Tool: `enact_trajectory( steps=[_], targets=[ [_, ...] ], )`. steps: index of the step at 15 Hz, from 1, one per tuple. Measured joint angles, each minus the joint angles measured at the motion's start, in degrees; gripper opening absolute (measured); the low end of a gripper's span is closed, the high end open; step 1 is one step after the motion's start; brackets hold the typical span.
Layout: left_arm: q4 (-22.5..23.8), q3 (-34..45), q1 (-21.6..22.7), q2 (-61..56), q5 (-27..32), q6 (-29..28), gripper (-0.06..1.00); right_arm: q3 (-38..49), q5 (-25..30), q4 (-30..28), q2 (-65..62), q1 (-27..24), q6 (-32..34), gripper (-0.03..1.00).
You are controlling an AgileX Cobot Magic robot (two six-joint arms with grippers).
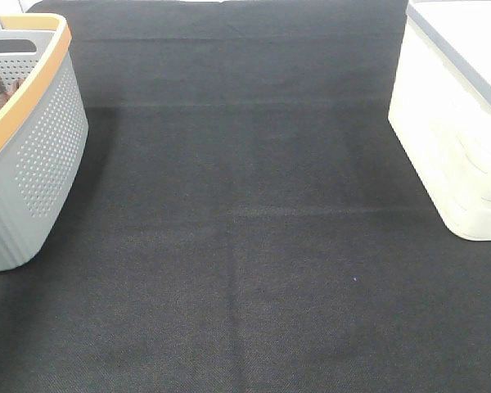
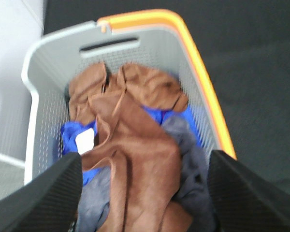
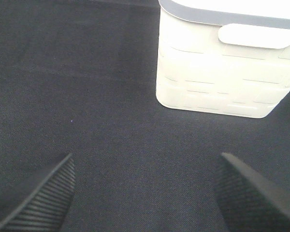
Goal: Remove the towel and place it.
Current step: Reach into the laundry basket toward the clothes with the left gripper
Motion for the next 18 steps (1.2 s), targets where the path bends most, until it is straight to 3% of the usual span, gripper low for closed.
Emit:
enact_trajectory(
  steps=[4,7,11,18],
  targets=[
    [8.3,-9.7,0.0,11.5,9.9,-4.4,0.69,0.0,0.0,0.0,0.0,0.0,0.0,0.75],
    [12.4,-13.6,0.0,17.8,14.0,-4.8,0.69,0.0,0.0,0.0,0.0,0.0,0.0,0.75],
    [14.4,-18.0,0.0,27.3,15.1,-5.4,0.69,0.0,0.0,0.0,0.0,0.0,0.0,0.75],
    [15.9,-18.7,0.0,35.7,13.8,-7.5,0.69,0.0,0.0,0.0,0.0,0.0,0.0,0.75]
  ],
)
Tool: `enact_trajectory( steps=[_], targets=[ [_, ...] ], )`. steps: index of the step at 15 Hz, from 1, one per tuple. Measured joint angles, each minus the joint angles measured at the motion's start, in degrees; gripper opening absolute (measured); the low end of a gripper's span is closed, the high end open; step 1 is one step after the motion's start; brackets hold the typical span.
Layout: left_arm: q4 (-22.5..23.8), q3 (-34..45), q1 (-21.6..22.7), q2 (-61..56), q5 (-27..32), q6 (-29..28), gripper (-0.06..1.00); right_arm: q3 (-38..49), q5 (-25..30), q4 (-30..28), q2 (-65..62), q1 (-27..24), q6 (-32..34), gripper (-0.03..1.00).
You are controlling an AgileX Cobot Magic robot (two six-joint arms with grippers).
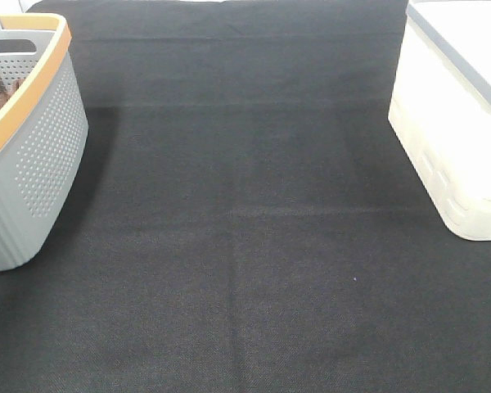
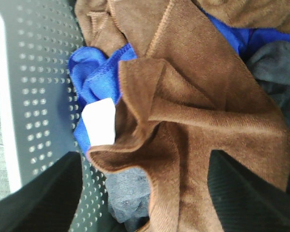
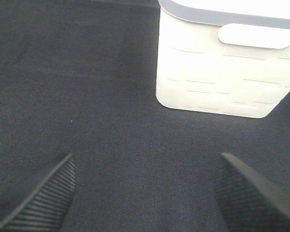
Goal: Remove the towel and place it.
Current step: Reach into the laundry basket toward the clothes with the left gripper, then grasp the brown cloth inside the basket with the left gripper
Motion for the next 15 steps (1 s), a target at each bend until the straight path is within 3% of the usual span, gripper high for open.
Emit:
enact_trajectory(
  steps=[15],
  targets=[
    [2.2,-0.5,0.2,4.8,-3.0,-1.4,0.63,0.0,0.0,0.0,0.0,0.0,0.0,0.75]
  ],
)
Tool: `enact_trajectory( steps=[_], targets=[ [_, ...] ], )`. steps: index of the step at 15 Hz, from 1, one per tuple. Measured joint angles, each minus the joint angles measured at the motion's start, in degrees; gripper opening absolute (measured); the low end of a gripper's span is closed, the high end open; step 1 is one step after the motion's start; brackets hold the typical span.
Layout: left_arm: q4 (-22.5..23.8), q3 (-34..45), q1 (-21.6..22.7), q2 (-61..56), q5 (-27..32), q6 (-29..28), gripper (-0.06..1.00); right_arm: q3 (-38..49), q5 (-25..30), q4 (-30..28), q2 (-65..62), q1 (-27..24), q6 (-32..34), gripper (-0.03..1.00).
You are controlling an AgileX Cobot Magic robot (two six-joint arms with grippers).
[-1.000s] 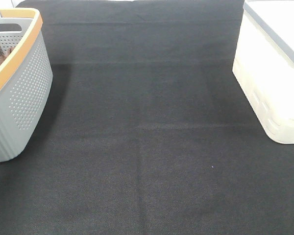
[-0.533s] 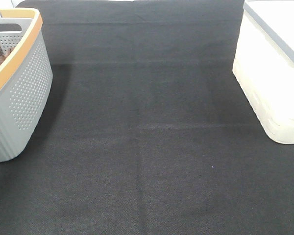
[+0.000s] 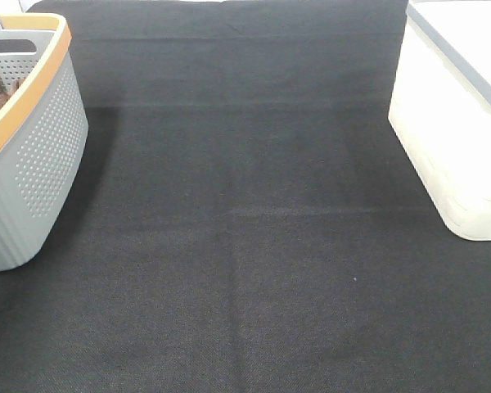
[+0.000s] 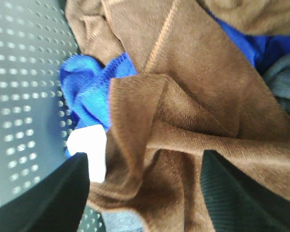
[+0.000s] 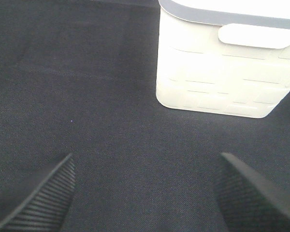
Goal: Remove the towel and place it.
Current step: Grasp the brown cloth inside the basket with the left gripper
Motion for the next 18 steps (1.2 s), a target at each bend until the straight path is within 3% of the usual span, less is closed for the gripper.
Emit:
enact_trajectory(
  steps=[4,11,14,15,17,18],
  targets=[
    [1.9,0.0,0.2,2.0,0.4,-0.2,0.62,0.0,0.0,0.0,0.0,0.0,0.0,0.75],
    [3.4,0.0,0.4,2.5,-1.0,-1.4,0.52,0.0,0.0,0.0,0.0,0.0,0.0,0.75],
    [3.3,0.0,0.4,2.6,-1.4,-1.6,0.29,0.0,0.0,0.0,0.0,0.0,0.0,0.75],
    [3.3,0.0,0.4,2.6,-1.4,-1.6,0.29,0.0,0.0,0.0,0.0,0.0,0.0,0.75],
    [3.3,0.0,0.4,2.6,-1.3,-1.4,0.06,0.0,0.0,0.0,0.0,0.0,0.0,0.75],
    [3.3,0.0,0.4,2.6,-1.0,-0.7,0.0,0.0,0.0,0.0,0.0,0.0,0.0,0.75]
  ],
)
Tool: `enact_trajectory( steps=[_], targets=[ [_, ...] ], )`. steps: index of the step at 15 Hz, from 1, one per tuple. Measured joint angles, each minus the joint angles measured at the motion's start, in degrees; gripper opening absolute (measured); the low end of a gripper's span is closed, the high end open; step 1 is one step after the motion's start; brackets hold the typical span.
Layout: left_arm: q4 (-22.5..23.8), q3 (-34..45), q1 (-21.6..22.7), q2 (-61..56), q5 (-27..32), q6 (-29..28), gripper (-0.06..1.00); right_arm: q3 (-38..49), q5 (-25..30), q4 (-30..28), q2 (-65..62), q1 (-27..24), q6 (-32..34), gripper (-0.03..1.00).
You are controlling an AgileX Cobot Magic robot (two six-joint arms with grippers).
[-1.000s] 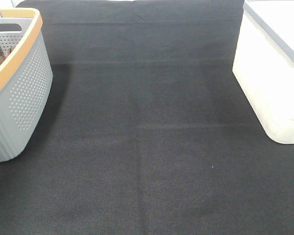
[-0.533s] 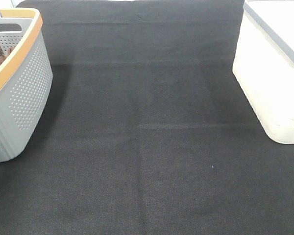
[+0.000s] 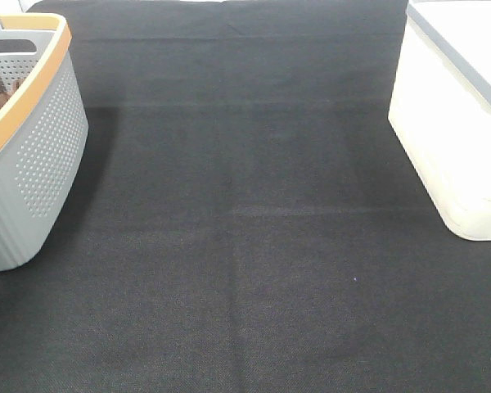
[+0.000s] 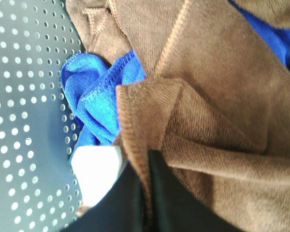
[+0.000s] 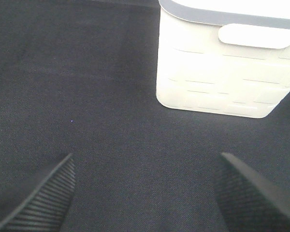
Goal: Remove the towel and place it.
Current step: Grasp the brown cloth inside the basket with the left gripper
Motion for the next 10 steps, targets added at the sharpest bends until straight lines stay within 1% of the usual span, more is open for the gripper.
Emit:
enact_trajectory(
  steps=[3,5,8,10],
  targets=[
    [0.2,0.0,0.0,-0.5,1.1,1.1,0.0,0.0,0.0,0.0,0.0,0.0,0.0,0.75],
    [0.2,-1.0,0.0,-2.3,1.1,-0.6,0.0,0.0,0.0,0.0,0.0,0.0,0.0,0.75],
    [0.1,-3.0,0.0,-5.7,1.2,-1.7,0.0,0.0,0.0,0.0,0.0,0.0,0.0,0.75],
    [-1.0,-3.0,0.0,-10.3,0.2,-2.5,0.0,0.0,0.0,0.0,0.0,0.0,0.0,0.75]
  ],
)
